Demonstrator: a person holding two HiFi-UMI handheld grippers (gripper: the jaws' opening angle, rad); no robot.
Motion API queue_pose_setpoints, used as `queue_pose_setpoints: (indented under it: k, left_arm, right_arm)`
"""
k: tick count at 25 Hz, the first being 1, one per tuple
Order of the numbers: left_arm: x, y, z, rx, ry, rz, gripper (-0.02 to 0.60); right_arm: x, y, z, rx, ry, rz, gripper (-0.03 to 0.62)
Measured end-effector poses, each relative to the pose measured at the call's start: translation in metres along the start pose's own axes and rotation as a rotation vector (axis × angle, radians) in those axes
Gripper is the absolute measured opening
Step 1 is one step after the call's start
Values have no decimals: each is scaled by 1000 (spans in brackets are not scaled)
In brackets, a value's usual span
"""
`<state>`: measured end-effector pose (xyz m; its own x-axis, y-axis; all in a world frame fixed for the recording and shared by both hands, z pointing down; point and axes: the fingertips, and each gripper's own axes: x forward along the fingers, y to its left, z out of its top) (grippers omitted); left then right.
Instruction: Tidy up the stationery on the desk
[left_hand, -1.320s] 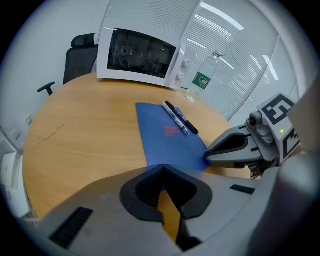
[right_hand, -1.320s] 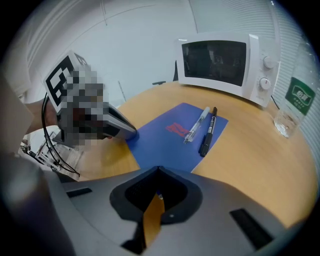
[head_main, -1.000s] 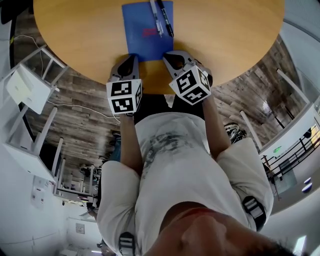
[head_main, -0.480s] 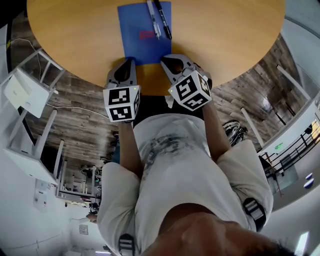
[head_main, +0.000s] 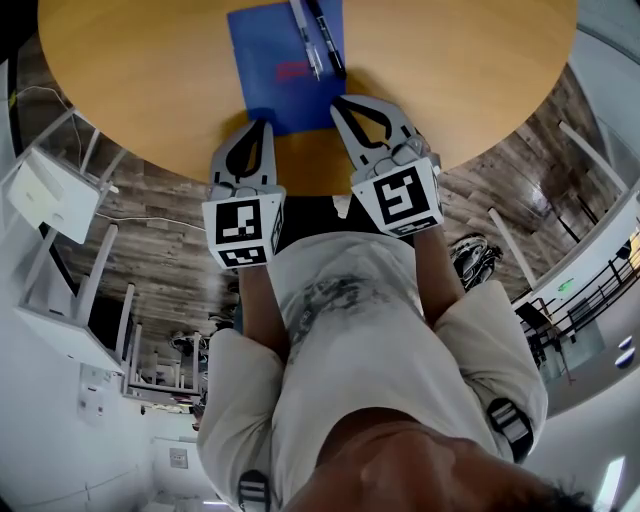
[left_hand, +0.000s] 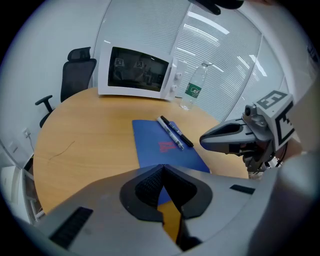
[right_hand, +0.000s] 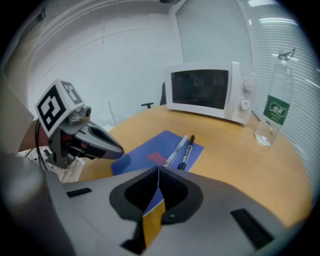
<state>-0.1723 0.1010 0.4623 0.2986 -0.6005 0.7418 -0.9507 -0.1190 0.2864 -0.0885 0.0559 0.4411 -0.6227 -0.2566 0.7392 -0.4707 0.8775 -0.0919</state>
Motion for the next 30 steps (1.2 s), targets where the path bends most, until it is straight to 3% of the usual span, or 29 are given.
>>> queue_pose_setpoints:
  k: [4,11,25,30]
  left_arm:
    - [3,-10,10,27,-37,-31,9]
    - [13,-20,22,58,-72,-69,9]
    - [23,-21,24,60,-95,-91,9]
    - [23,-19,21,58,-91,-87,9]
  right_arm:
    - [11,-29,11,4,-22,-98,64]
    - [33,-55,15,11,-20,-139,64]
    - [56,-67,31,47,-63,-119,68]
    - [57,-67,34,65,-65,-107,141]
